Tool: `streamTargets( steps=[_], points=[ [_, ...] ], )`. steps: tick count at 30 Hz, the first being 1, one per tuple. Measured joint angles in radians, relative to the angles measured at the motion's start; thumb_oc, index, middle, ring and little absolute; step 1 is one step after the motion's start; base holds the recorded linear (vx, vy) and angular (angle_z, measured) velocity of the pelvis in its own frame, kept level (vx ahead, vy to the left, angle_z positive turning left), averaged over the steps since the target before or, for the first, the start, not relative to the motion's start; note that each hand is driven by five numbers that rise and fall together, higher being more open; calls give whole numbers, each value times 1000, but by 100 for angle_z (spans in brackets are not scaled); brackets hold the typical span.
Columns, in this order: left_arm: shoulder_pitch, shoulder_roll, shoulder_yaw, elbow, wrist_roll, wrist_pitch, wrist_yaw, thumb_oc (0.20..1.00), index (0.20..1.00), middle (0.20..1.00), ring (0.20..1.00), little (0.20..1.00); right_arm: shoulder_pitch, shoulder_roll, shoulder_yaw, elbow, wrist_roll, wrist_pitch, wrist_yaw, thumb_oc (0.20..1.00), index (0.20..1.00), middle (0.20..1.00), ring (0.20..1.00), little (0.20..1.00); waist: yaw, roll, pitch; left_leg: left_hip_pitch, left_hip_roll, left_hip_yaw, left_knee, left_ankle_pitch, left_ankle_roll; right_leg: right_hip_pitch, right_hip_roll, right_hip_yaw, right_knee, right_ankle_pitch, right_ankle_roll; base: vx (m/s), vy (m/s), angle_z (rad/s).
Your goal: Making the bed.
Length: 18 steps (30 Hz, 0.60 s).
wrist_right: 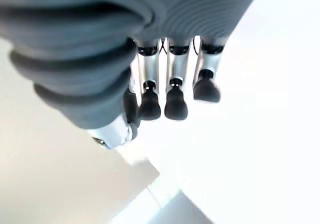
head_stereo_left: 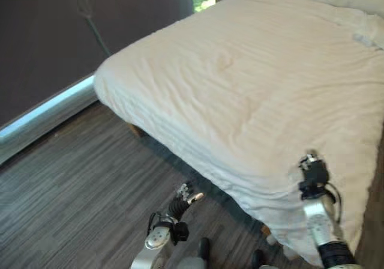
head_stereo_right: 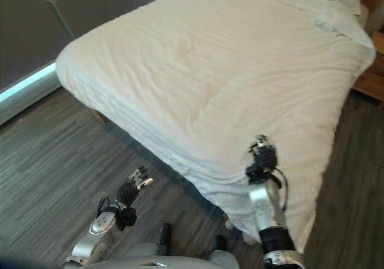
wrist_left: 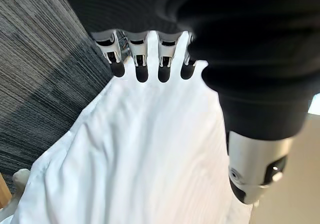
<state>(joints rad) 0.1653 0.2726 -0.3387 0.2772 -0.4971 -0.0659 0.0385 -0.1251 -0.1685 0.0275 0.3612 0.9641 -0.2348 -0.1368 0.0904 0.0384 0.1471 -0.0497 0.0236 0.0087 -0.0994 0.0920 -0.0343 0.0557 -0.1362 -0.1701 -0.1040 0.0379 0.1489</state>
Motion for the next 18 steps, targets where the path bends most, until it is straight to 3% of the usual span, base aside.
streamTargets(
  steps=[7, 10, 15, 18],
  points=[
    [10, 48, -37, 5, 1, 0, -24, 1000, 1000, 1000, 1000, 1000, -183, -17, -32, 403, 18, -21, -25, 200, 200, 200, 200, 200, 41, 10, 10, -61, -23, -52, 3, 21, 5, -33, -14, -57, 1, -3, 9, -61, 13, 25],
    [-15, 46, -39, 12, 1, 0, -28, 1000, 1000, 1000, 1000, 1000, -203, -59, -45, 420, -18, 5, 14, 200, 200, 200, 200, 200, 33, 28, 21, -88, -31, -55, 6, 29, 9, -56, -23, -67, 0, 2, 14, -52, 49, 4],
    [-93, 46, -47, 38, 1, -11, -41, 1000, 1000, 1000, 1000, 1000, -214, -100, -111, 411, -25, 57, 73, 200, 200, 200, 200, 200, 8, 9, 46, -126, -35, -30, 6, 27, 7, -108, -32, -44, 1, 9, 15, -84, 86, -9],
    [-148, 49, -99, 59, 16, -12, -46, 1000, 1000, 1000, 1000, 1000, -189, -167, -227, 425, -22, 57, 108, 200, 200, 200, 200, 200, -18, -21, 72, -146, -38, 23, 6, 27, 7, -149, -49, -19, 15, 15, 24, -110, 60, -20]
  ],
)
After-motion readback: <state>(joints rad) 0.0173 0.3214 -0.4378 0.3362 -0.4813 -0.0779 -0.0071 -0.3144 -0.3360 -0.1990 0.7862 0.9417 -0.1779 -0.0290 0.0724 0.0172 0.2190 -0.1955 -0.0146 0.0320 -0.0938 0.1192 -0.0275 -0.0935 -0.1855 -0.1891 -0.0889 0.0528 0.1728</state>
